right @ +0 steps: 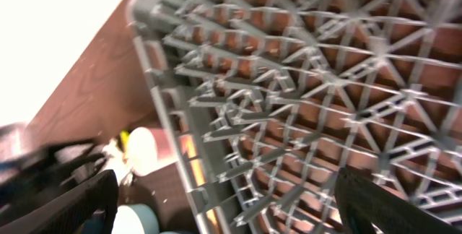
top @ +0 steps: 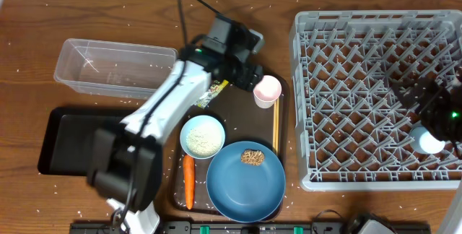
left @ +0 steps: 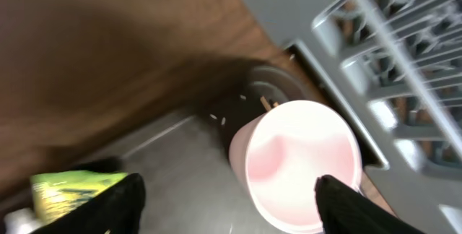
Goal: Sort waste into correct bins and load items into the dishwasher rack
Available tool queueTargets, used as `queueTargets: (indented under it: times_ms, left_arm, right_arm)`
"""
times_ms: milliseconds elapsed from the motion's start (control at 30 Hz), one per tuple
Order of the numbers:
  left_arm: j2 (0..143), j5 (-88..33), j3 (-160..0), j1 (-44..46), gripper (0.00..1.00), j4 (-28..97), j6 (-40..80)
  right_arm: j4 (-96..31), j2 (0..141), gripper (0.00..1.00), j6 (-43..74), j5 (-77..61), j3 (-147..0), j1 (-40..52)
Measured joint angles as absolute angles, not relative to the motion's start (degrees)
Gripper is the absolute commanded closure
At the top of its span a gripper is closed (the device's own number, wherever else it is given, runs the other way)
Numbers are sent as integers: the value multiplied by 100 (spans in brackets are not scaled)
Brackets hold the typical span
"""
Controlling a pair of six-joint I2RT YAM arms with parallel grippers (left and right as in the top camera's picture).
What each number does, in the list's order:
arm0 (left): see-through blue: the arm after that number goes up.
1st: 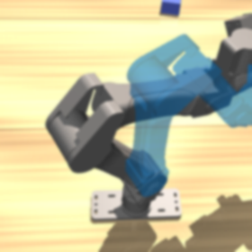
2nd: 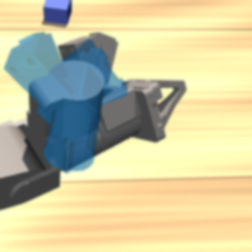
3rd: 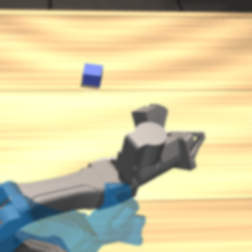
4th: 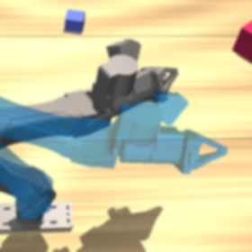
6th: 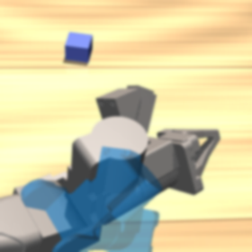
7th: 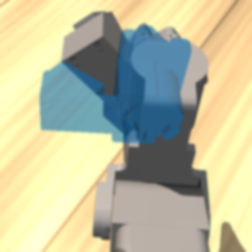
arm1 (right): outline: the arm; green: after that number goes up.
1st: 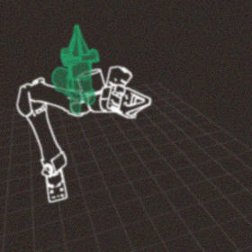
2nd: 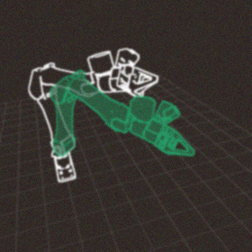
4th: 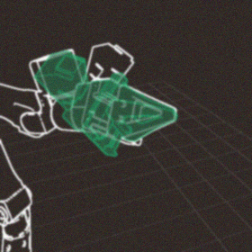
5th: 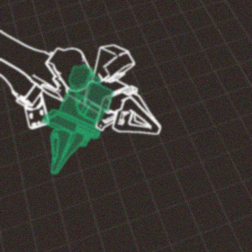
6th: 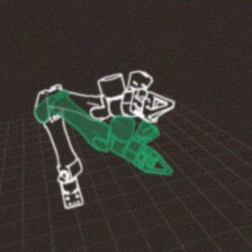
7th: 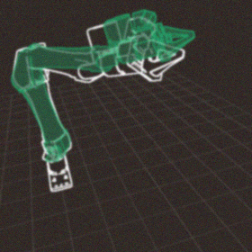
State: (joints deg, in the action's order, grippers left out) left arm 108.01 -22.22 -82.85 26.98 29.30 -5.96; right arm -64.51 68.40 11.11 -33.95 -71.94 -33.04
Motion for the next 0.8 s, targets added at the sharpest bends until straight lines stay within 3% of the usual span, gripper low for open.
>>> queueTargets:
  times_ms: [167,300,333,467,800]
  left_arm:
    - [11085,-1791,-8274,2987,45,2808,-399]
    - [11198,-1179,-8274,3181,50,2849,-200]
    - [11255,-1066,-8274,3210,55,2851,-158]
    - [11572,-814,-8274,3232,94,2880,-54]
    - [10991,-794,-8294,3183,94,3658,19]
  right_arm:
    - [-6471,6709,11,1096,-3485,-7194,-3059]
    - [-6475,6711,11,1083,-3498,-7194,-3039]
    - [-6475,6711,10,1083,-3498,-7194,-3039]
    - [-6493,6711,10,1081,-3498,-7194,-3039]
    - [-6563,6711,12,716,-3465,-7194,-2985]
